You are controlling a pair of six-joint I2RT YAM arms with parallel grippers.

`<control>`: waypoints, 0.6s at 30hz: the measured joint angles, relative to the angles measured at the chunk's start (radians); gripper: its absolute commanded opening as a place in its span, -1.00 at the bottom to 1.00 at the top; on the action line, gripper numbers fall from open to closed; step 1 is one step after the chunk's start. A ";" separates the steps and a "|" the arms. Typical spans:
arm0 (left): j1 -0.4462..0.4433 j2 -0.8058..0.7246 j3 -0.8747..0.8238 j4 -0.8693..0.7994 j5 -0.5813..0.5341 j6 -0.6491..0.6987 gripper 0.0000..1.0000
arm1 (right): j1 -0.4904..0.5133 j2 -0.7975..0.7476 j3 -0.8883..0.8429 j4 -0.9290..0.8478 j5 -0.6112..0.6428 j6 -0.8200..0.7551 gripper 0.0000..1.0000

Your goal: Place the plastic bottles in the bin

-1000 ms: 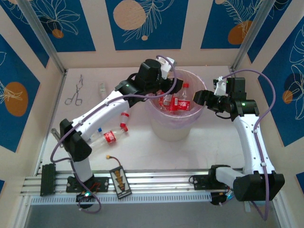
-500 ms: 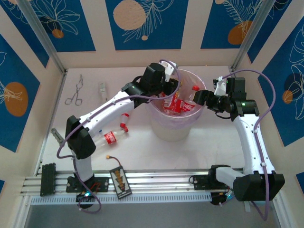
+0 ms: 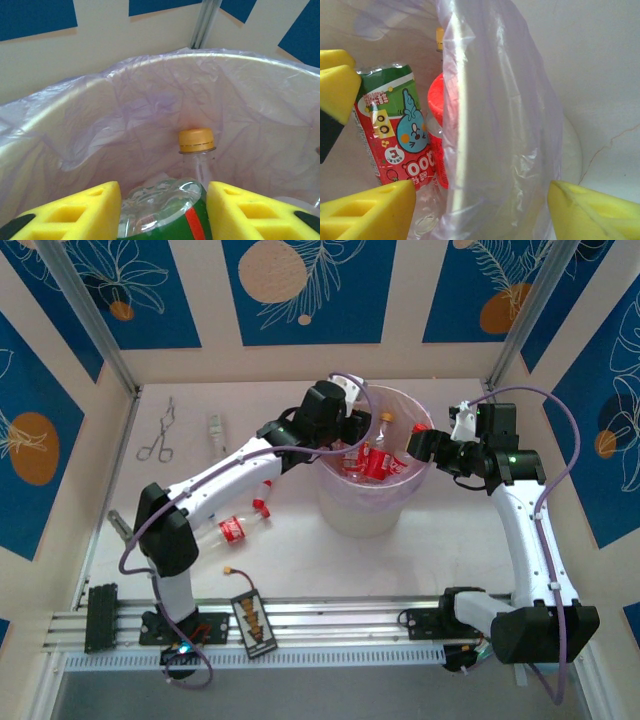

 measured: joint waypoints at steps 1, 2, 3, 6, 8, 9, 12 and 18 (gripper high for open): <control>0.000 0.007 0.006 -0.010 -0.004 0.000 0.13 | 0.000 0.000 0.000 0.000 0.000 0.000 0.41; 0.000 0.014 0.012 -0.019 -0.007 0.000 0.18 | 0.000 -0.001 0.000 0.000 0.000 0.000 0.41; 0.001 0.023 0.020 -0.029 -0.008 0.000 0.25 | 0.000 -0.002 0.000 0.000 -0.003 0.000 0.41; 0.003 0.042 0.033 -0.052 -0.012 0.003 0.38 | -0.002 -0.011 0.000 0.010 -0.014 0.004 0.41; 0.004 0.045 0.033 -0.068 -0.014 0.005 0.42 | -0.005 -0.025 0.000 0.022 -0.026 0.008 0.41; 0.004 0.045 0.033 -0.071 -0.014 0.005 0.45 | -0.006 -0.032 0.000 0.026 -0.030 0.012 0.41; 0.004 0.044 0.038 -0.080 -0.010 0.010 0.64 | -0.010 -0.055 0.000 0.043 -0.034 0.020 0.41; 0.001 0.041 0.077 -0.134 0.013 0.035 0.92 | -0.015 -0.072 0.000 0.053 -0.037 0.034 0.41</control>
